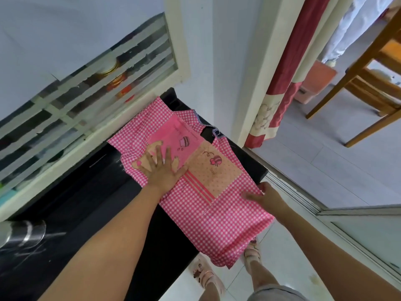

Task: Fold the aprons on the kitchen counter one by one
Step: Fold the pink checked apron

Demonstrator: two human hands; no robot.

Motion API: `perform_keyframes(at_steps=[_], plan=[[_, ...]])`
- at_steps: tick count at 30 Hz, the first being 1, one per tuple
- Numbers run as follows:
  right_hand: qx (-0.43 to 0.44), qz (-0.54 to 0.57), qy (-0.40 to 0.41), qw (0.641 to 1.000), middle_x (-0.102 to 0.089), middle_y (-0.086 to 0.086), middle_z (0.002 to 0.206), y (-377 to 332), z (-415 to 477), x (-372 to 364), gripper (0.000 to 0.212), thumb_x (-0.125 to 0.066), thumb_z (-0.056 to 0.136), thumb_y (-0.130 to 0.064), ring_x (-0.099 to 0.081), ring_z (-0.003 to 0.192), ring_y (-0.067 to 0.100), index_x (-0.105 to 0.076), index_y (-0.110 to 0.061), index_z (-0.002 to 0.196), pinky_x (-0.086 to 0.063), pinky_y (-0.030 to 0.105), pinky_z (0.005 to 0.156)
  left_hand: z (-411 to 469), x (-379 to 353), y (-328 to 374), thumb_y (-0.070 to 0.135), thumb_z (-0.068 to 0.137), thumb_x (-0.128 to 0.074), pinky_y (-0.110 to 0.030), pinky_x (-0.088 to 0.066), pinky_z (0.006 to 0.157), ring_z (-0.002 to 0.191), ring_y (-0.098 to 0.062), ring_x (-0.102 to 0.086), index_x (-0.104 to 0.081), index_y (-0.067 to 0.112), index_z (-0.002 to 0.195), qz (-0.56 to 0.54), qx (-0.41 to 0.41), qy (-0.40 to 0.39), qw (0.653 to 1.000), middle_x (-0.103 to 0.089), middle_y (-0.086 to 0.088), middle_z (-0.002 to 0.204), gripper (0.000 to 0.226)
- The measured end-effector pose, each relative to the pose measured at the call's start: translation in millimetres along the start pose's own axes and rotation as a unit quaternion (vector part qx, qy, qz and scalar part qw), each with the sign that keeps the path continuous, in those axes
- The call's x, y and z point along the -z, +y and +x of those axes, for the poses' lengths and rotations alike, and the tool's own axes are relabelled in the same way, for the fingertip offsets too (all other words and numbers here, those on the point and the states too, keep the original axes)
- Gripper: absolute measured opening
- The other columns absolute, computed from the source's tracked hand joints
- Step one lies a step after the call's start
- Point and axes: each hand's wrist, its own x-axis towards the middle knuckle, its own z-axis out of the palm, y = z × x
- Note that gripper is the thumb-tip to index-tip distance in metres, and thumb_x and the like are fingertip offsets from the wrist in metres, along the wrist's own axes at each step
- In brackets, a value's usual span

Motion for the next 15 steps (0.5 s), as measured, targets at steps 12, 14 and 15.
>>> perform_keyframes(at_steps=[12,14,15], plan=[[-0.107,0.062,0.146,0.981,-0.062,0.011,0.083,57.2,-8.2,-0.2,0.027,-0.065,0.089,-0.023,-0.064,0.076,0.026,-0.055,-0.001,0.103,-0.056,0.039,0.074,-82.3,-43.8,-9.1,0.060,0.095,-0.029,-0.058,0.002,0.116,0.146,-0.022,-0.016,-0.032,0.017,0.146,-0.052,-0.286,0.166,0.942,-0.025,-0.006,0.156,0.067],[-0.143,0.018,0.083,0.986,-0.063,0.015,0.079,63.8,-25.9,-13.2,0.013,-0.055,0.093,-0.009,-0.064,0.065,0.024,-0.054,0.002,0.098,-0.058,0.042,0.075,-101.9,-63.4,-11.3,0.060,0.094,-0.035,-0.060,-0.001,0.115,0.144,-0.023,-0.022,-0.034,0.020,0.145,-0.006,-0.370,0.149,0.917,-0.030,-0.004,0.154,0.064],[-0.163,0.001,0.037,0.986,-0.062,0.016,0.078,66.1,-35.2,-20.7,0.010,-0.052,0.094,-0.006,-0.064,0.065,0.025,-0.054,0.004,0.096,-0.058,0.043,0.076,-107.7,-72.7,-14.7,0.061,0.092,-0.039,-0.059,0.001,0.115,0.145,-0.022,-0.020,-0.032,0.023,0.146,0.023,-0.401,0.131,0.906,-0.027,0.000,0.155,0.067]])
